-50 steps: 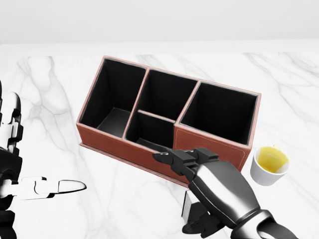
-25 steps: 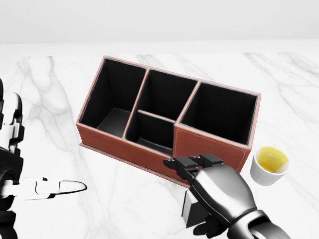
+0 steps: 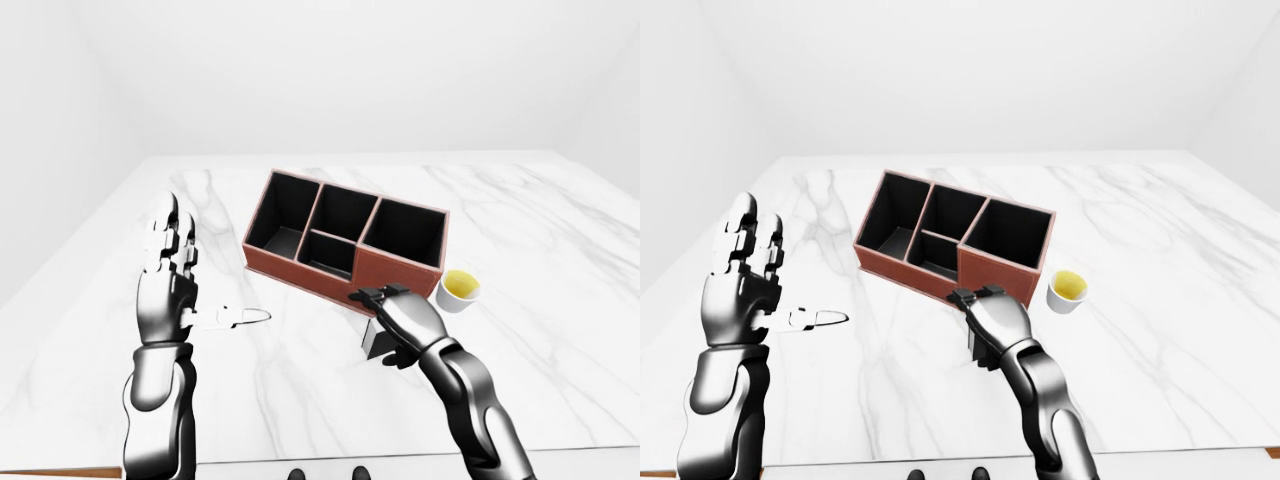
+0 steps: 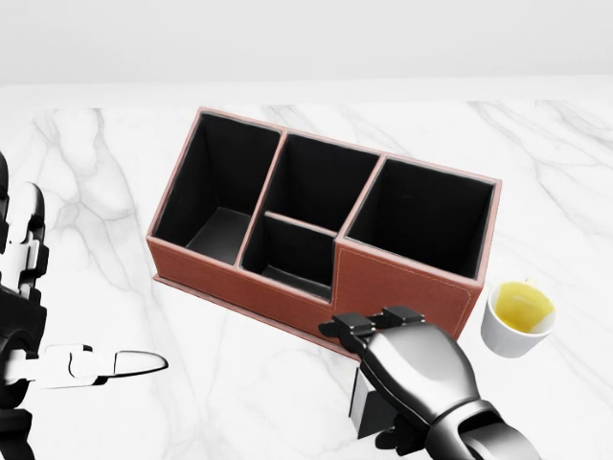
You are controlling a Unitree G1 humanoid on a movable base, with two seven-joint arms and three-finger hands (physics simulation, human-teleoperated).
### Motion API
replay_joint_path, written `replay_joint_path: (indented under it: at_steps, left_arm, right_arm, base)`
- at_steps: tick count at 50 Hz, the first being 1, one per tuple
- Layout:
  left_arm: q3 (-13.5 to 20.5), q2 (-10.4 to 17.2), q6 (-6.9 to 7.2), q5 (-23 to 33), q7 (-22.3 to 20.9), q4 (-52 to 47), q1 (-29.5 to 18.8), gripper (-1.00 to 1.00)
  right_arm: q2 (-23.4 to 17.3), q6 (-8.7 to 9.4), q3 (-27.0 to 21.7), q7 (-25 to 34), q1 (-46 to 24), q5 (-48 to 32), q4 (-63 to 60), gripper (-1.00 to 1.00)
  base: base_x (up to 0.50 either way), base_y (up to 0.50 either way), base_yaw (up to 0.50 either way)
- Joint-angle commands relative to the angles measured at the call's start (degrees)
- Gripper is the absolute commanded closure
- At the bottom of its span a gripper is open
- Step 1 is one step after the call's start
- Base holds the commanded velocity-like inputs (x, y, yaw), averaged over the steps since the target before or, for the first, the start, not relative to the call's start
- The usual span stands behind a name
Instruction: Pick up the book and place it in the right compartment of the caddy.
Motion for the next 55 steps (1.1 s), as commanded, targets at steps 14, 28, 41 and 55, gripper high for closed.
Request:
replay_joint_path:
  at_steps: [14, 28, 41, 55]
  left_arm:
    - [0.19, -0.08, -0.58, -0.29, -0.13, 0.46, 0.4, -1.0]
    - [0.31, -0.13, -1.45, -0.52, -0.19, 1.19, 0.61, -1.0]
    - [0.08, -0.19, -2.05, -0.39, -0.16, 1.64, 0.6, -1.0]
    - [0.13, -0.32, -2.28, -0.59, -0.63, 1.22, 1.37, -1.0]
  right_arm:
    - [-0.42, 0.0, 0.58, -1.28, -1.04, -3.12, 3.71, -0.4]
    - [-0.69, 0.0, 0.4, -2.08, -1.57, -4.26, 5.53, -0.37]
    - [-1.26, 0.0, 0.41, -5.51, -2.83, -7.49, 10.5, -0.37]
    - [-1.62, 0.0, 1.03, -8.63, -3.73, -10.72, 14.17, -0.38]
  base:
    - [0.0, 0.0, 0.0]
    - [0.0, 0.0, 0.0]
    - [0.0, 0.0, 0.0]
    - [0.0, 0.0, 0.0]
